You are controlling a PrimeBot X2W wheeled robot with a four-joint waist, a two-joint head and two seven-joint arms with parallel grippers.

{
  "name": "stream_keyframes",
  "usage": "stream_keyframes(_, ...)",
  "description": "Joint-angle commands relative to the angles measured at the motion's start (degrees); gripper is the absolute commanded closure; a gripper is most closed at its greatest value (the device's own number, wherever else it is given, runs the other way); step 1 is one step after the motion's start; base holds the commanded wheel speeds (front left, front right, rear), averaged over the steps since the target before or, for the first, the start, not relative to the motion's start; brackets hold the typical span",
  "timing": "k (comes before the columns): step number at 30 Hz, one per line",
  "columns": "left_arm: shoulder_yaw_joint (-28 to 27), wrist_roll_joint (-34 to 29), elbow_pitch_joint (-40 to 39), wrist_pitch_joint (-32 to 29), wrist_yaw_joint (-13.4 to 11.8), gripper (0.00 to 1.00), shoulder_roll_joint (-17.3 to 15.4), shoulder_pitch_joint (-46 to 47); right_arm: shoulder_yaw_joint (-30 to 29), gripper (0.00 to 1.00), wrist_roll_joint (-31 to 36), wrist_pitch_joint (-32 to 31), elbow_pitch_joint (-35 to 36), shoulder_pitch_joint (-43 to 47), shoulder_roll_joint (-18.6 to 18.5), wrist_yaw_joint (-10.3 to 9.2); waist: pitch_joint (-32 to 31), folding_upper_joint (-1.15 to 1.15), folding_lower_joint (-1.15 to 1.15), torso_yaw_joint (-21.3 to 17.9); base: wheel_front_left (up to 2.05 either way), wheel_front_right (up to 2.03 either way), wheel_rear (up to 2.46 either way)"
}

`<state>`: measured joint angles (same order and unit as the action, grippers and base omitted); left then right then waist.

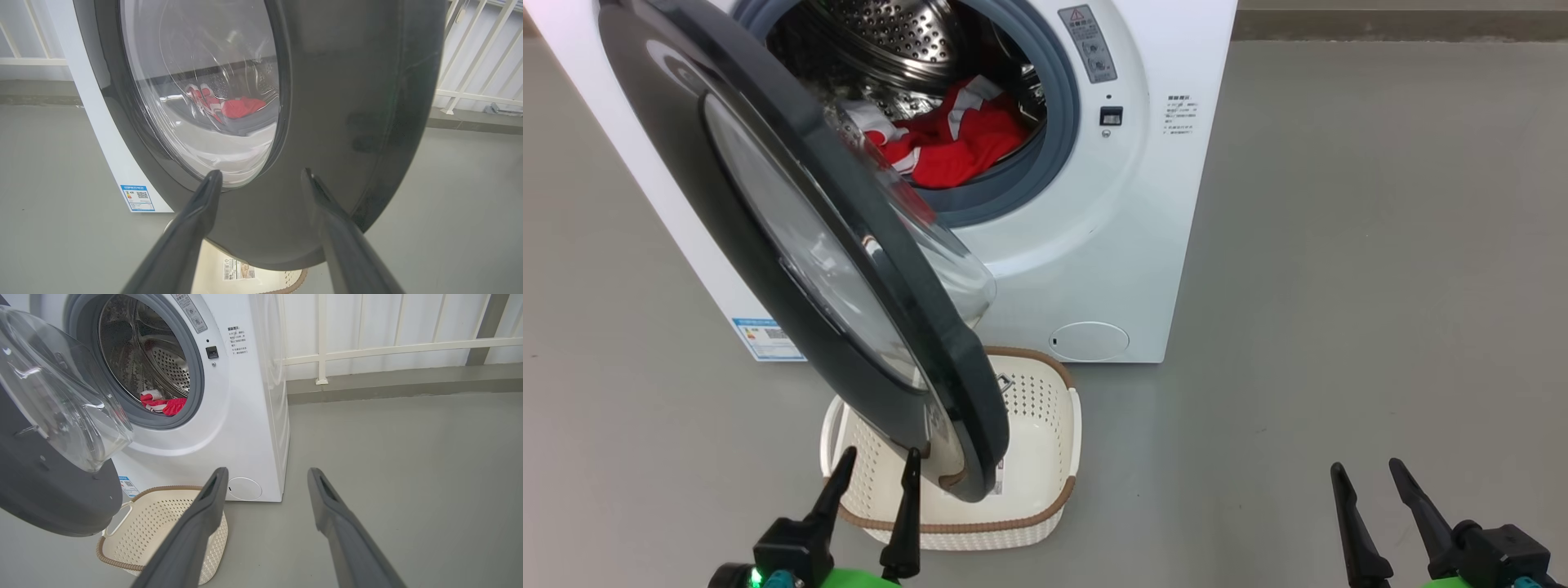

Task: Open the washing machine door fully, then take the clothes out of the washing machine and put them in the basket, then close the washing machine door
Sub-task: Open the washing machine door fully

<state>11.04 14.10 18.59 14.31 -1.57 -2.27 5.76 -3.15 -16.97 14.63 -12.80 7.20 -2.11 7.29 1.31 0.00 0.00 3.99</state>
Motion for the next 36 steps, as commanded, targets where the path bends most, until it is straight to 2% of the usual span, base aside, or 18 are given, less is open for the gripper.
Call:
stream_keyframes(1,-1.7,-0.2,-1.0,0.7,-0.5,0.00,-0.6,0.4,1.4,0.00,0.6,0.4,1.6,-0.5,-0.8,0.20,-0.1,0.00,0.00,0.0,0.00,0.00,0.00)
stream_keyframes(6,-1.4,-0.3,-0.2,0.7,-0.9,0.00,-0.6,0.5,1.6,0.00,2.3,0.4,2.0,-0.4,-0.8,0.20,-0.2,0.00,0.00,-0.1,0.00,0.00,0.00)
stream_keyframes(7,-1.3,-0.5,0.0,0.7,-1.0,0.12,-0.6,0.5,1.6,0.00,2.6,0.4,2.1,-0.4,-0.8,0.20,-0.3,0.00,0.00,-0.1,0.00,0.00,0.00)
stream_keyframes(8,-1.3,-0.7,0.2,0.7,-1.2,0.69,-0.6,0.5,1.6,0.00,2.9,0.4,2.1,-0.4,-0.8,0.20,-0.3,0.00,0.00,-0.1,0.00,0.00,0.00)
stream_keyframes(9,-1.3,-0.8,0.5,0.7,-1.3,1.00,-0.6,0.5,1.6,0.00,3.1,0.4,2.1,-0.4,-0.8,0.20,-0.3,0.00,0.00,-0.1,0.00,0.00,0.00)
stream_keyframes(17,-1.5,-2.0,0.9,0.7,-2.3,1.00,-0.6,1.2,1.8,0.00,5.5,0.4,2.6,-0.5,-0.8,0.20,-0.1,0.00,0.00,0.3,0.00,0.00,0.00)
stream_keyframes(21,-2.3,-1.5,-1.5,0.7,-3.1,1.00,-0.6,1.8,1.8,0.00,5.8,0.4,2.8,-0.6,-0.8,0.20,0.0,0.00,0.00,0.5,0.00,0.00,0.00)
stream_keyframes(25,-3.4,-1.4,-7.8,0.7,-3.9,1.00,-0.6,2.7,1.8,0.00,6.1,0.4,3.1,-0.7,-0.8,0.20,0.1,0.00,0.00,0.8,0.00,0.00,0.00)
stream_keyframes(33,-4.7,-2.7,-26.9,0.7,-5.6,1.00,-0.6,4.9,2.1,0.00,5.2,0.4,3.4,-0.7,-0.8,0.20,-0.1,0.00,0.00,0.9,0.00,0.00,0.00)
stream_keyframes(34,-4.7,-2.7,-26.9,0.7,-5.6,1.00,-0.6,4.9,2.1,0.00,5.2,0.4,3.4,-0.7,-0.8,0.20,-0.1,0.00,0.00,0.9,0.00,0.00,0.00)
stream_keyframes(36,-4.3,-3.2,-31.7,0.7,-6.1,1.00,-0.6,6.0,2.4,0.00,5.2,0.4,3.4,-0.8,-0.8,0.20,-0.1,0.00,0.00,0.8,0.00,0.00,0.00)
